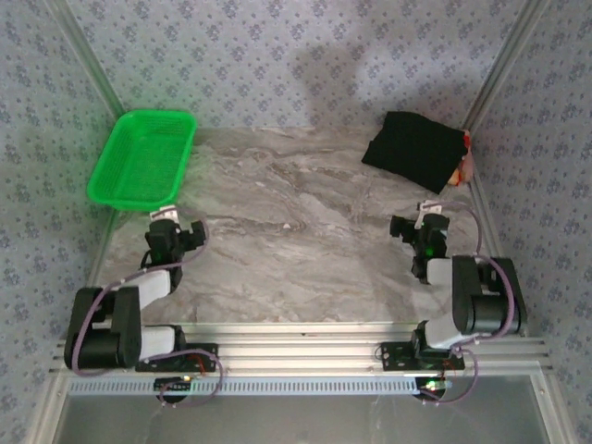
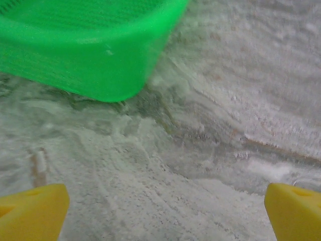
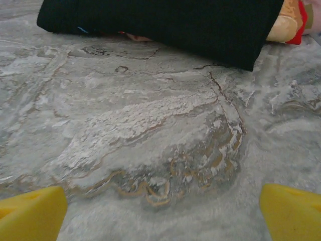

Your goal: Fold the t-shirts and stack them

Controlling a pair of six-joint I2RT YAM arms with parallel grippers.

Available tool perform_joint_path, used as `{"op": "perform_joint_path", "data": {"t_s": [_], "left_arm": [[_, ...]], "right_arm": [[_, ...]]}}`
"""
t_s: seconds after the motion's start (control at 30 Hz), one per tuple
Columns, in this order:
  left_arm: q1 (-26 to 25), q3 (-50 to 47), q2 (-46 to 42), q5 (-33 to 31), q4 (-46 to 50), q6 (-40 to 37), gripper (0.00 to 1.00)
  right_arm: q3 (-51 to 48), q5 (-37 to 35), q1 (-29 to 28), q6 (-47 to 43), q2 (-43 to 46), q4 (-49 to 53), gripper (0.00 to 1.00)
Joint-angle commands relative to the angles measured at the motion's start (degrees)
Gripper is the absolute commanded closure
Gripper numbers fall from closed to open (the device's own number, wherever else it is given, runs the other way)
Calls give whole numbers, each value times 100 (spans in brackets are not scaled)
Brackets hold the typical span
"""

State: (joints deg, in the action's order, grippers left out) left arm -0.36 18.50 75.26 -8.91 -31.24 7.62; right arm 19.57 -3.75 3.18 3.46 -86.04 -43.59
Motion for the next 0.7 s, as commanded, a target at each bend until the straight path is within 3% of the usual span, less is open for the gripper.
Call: {"op": "perform_joint_path", "data": {"t_s": [0.0,0.07,0.13,0.17,0.23,0.27,0.33,0.67], "left_arm": [[82,364,611,538,-1280,-598,0],[91,391,1433,645,-2129,-679,0],[265,551,1190,799,-1403,-486,0],[272,362,1372,828,-2081,-490,0],[310,492,1221,833,-1529,-456,0],[306,410,1317,835,-1861,-463,0],[301,474,1247,829,-1617,-464,0],[289,461,1266,819,-1655,-472,0]], "right_arm": [[108,-79,-31,-219,-116,-588,0],[134,-104,-50,-224,-91,-531,0],[108,-133,-67,-255,-133,-689,0],[142,-145,-87,-278,-79,-525,0],[211,-270,-227,-414,-94,-413,0],[263,-124,-246,-464,-137,-344,0],[283,99,-134,-426,-111,-297,0],[250,168,-114,-446,-117,-342,0]]}}
